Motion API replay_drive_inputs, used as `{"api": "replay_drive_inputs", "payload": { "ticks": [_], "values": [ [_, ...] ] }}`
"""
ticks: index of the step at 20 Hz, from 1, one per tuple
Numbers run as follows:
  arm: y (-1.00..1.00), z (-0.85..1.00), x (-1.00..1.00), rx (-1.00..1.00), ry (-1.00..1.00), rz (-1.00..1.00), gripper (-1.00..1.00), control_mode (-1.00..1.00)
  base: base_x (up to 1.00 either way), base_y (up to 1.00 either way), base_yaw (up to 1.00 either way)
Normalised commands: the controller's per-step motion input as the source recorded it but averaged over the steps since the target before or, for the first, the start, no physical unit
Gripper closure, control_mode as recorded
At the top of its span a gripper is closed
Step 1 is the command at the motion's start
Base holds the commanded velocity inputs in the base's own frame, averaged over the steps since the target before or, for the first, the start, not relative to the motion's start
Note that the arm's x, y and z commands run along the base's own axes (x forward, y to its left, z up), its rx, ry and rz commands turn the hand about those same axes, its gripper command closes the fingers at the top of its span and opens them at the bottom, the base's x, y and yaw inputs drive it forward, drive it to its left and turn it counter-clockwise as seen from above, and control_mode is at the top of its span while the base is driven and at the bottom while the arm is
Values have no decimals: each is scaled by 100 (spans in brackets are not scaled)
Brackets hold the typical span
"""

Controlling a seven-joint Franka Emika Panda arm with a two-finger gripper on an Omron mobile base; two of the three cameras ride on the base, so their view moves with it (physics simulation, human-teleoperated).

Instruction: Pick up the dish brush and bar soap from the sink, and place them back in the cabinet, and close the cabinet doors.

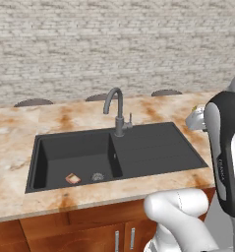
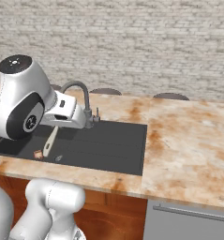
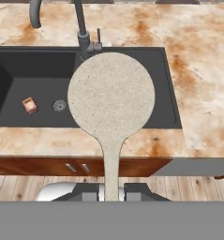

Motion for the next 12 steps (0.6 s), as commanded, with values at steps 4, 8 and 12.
{"api": "replay_drive_inputs", "payload": {
  "ticks": [4, 8, 12],
  "values": [
    [0, 0, -8, 0, 0, 0, 100, -100, 0, 0, 0],
    [0, 0, 0, 0, 0, 0, 100, 100, -13, 0, -8],
    [0, 0, 0, 0, 0, 0, 100, 100, -29, 0, -39]
  ]
}}
